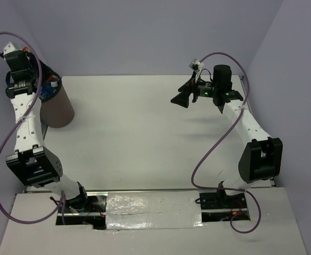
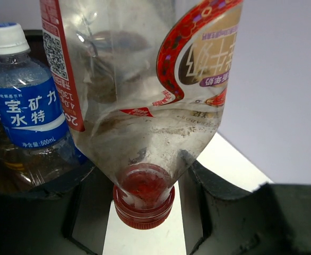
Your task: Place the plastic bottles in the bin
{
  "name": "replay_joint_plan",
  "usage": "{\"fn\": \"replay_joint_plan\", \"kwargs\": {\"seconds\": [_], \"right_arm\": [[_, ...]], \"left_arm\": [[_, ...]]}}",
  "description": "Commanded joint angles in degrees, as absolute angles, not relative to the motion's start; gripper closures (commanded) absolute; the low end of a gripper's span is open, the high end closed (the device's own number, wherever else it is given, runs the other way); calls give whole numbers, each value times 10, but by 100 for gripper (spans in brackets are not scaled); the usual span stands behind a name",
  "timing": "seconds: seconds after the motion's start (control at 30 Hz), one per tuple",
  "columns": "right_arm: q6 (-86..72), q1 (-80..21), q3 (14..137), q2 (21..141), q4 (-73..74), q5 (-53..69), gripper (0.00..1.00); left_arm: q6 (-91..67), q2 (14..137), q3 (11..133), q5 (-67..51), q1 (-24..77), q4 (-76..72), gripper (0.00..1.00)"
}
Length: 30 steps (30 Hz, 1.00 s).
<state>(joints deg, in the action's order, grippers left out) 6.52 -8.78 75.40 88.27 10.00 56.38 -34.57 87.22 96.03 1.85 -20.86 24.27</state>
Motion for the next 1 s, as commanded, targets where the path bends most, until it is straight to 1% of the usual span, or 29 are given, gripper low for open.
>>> {"fn": "replay_joint_plan", "kwargs": {"seconds": [0.0,0.07,0.1,0.17,0.2,0.3,0.37,0.4,0.47,0.5,0.53,0.67,0.73,0.83,0.97], "right_arm": [[79,-66,752,851,97,572,0],[78,-56,752,850,98,576,0],[78,-55,751,849,100,576,0],[79,-49,751,848,103,578,0],[79,-48,750,846,105,579,1],[81,-47,748,846,110,578,0],[83,-47,748,844,113,577,0],[83,-47,748,843,115,577,1],[86,-46,750,841,119,573,0],[87,-46,751,841,122,572,0],[88,-47,751,841,123,571,0],[88,-46,761,840,133,572,0],[90,-47,767,840,142,570,1],[104,-45,785,841,171,555,0],[110,-33,844,856,248,537,0]], "left_arm": [[-322,905,1010,43,-211,258,87],[-317,918,1012,47,-213,263,81],[-316,927,1015,53,-213,266,73],[-313,937,1020,57,-213,273,64],[-311,945,1021,57,-214,276,54],[-303,958,1025,65,-214,284,37],[-301,962,1023,65,-217,287,31],[-301,961,1023,66,-218,288,24],[-304,960,1023,62,-222,292,15],[-304,957,1022,59,-224,293,2],[-305,955,1022,57,-224,294,0],[-320,934,1010,48,-225,298,1],[-338,905,997,40,-226,292,0],[-359,842,947,4,-225,255,1],[-375,739,866,-73,-221,197,1]]}}
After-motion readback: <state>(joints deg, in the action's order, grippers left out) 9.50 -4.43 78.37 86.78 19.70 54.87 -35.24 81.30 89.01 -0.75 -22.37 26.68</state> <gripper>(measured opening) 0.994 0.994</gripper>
